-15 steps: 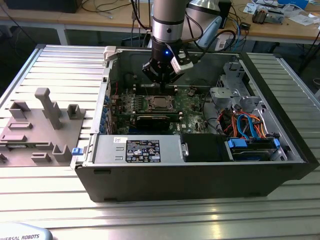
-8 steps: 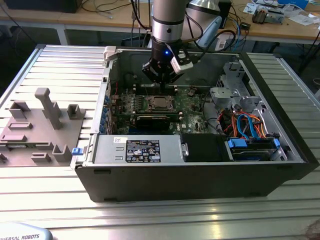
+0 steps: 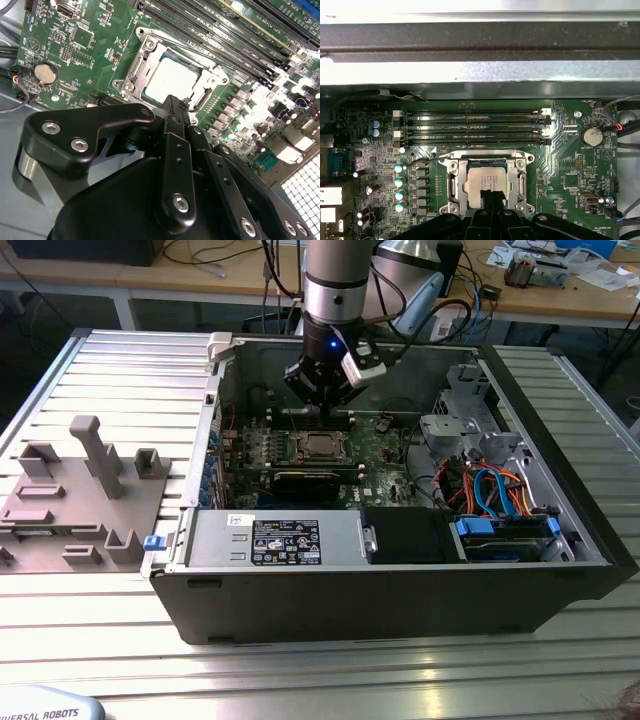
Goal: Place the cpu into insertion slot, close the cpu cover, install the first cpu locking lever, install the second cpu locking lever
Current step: 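Install the first cpu locking lever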
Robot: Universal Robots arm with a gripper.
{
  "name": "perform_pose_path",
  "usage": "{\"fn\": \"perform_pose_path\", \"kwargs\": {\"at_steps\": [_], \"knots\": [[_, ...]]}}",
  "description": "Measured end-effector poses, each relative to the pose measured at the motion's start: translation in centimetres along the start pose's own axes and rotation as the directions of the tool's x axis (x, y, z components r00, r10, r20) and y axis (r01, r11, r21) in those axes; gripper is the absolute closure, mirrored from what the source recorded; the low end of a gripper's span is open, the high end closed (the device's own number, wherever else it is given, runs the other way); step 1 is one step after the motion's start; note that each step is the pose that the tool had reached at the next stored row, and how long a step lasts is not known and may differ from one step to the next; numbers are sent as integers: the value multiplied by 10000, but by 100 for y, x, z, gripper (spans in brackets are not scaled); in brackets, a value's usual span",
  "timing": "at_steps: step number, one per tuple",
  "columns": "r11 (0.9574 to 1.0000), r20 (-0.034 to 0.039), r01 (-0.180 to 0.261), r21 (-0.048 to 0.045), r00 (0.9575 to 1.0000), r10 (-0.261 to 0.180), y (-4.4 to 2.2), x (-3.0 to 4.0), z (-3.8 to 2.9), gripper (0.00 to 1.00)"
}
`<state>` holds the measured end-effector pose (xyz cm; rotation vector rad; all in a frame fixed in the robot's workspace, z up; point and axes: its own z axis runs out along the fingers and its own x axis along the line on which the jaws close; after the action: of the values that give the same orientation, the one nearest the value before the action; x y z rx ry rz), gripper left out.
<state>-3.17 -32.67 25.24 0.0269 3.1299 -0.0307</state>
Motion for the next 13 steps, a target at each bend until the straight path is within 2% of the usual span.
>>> {"fn": "perform_pose_path", "kwargs": {"at_steps": [13], "knots": [[10000, 2, 0, -4, 10000, 0, 0, -1, -47, 89]]}}
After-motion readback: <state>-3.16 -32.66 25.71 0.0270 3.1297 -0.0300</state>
